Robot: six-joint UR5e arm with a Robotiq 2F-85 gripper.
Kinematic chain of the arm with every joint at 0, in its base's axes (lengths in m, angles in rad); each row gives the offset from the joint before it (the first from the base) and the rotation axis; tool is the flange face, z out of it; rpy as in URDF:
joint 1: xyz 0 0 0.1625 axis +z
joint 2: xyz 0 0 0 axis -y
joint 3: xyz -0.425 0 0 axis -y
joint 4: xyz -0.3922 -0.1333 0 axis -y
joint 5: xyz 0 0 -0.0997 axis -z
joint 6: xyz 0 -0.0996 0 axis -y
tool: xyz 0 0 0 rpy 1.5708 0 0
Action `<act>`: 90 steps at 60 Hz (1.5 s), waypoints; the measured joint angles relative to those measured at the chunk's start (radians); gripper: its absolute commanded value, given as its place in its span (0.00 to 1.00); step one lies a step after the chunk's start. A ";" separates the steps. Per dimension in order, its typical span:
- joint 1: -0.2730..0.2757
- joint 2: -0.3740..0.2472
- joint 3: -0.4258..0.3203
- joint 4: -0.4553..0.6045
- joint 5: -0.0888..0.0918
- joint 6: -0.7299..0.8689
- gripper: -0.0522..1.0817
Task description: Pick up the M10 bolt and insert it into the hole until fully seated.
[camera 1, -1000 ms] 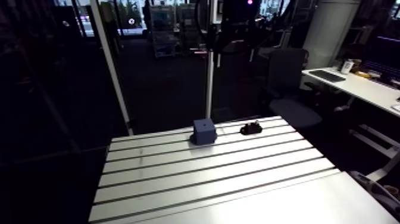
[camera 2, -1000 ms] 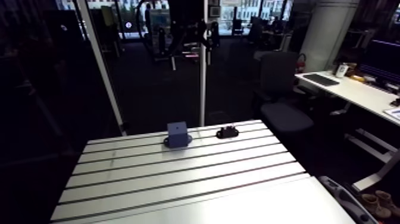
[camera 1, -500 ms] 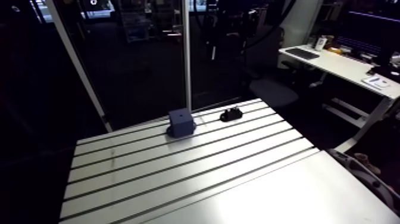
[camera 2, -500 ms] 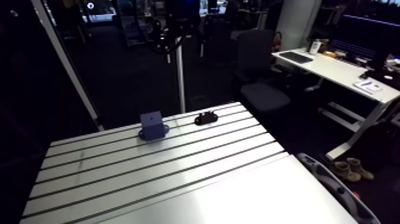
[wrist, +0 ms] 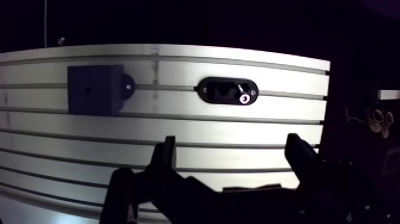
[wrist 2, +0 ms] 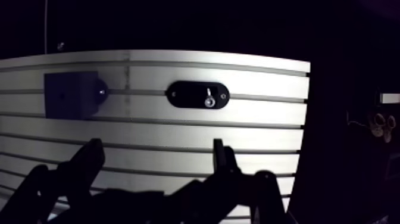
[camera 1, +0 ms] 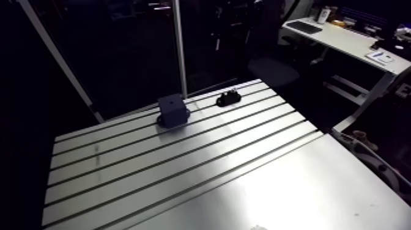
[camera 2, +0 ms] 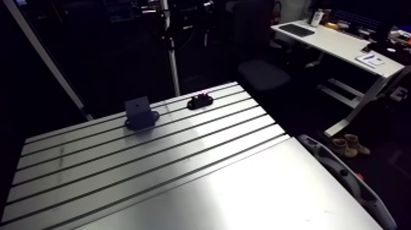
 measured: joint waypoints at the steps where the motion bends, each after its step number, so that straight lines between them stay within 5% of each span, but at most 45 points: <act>1: 0.000 0.004 0.000 -0.004 0.000 0.000 0.06; 47: -0.031 0.109 0.002 -0.111 -0.003 0.027 0.06; 72: -0.058 0.154 0.002 -0.131 -0.006 0.031 0.44; 90: -0.060 0.171 0.007 -0.145 0.000 0.032 0.49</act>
